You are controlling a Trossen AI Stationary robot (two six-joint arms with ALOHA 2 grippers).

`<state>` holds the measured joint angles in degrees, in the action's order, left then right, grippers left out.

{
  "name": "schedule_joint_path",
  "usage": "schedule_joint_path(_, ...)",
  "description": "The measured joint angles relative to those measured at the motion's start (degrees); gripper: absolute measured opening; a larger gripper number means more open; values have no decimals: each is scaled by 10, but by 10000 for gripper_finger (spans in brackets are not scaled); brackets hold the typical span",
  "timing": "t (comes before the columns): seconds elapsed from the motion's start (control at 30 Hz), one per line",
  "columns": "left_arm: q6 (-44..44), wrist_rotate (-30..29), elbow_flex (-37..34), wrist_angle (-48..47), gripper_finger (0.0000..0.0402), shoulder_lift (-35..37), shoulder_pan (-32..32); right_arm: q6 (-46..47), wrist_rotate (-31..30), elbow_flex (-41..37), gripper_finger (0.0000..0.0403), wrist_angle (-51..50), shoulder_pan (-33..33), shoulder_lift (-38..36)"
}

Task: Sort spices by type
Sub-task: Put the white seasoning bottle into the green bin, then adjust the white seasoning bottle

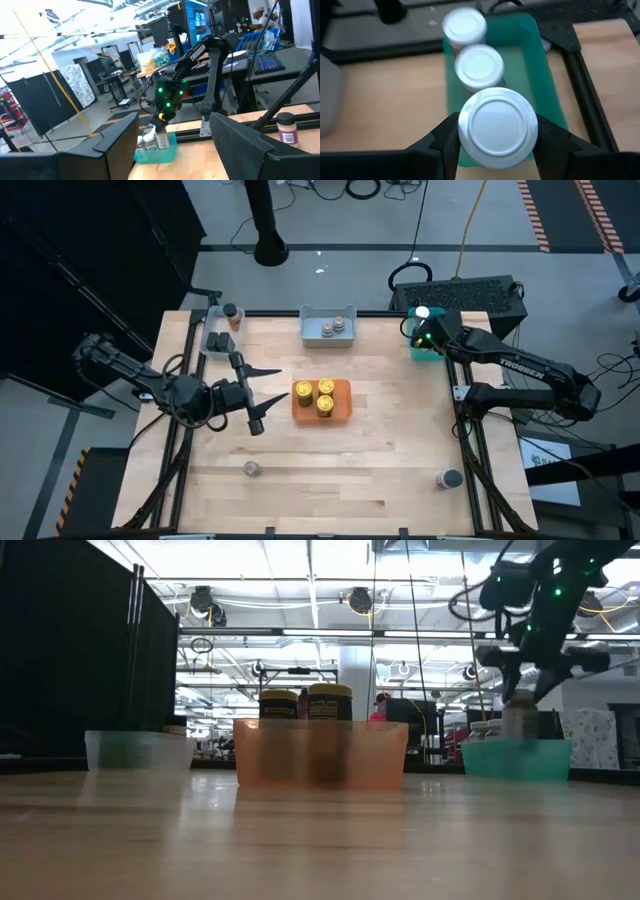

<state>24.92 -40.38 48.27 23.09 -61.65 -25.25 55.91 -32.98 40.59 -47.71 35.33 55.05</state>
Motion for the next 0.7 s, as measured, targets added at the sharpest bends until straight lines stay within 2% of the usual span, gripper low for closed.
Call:
schedule_joint_path(0.27,10,0,0,-1,251,2,-4,9,7,-28,178,50,0,27)
schedule_joint_path(0.43,10,0,0,-1,251,2,-4,17,17,-28,255,76,0,48)
schedule_joint_path(0.5,10,0,0,-1,251,2,-4,17,17,-28,272,77,0,54)
schedule_joint_path(0.7,10,0,0,-1,251,2,-4,4,15,-28,267,81,0,45)
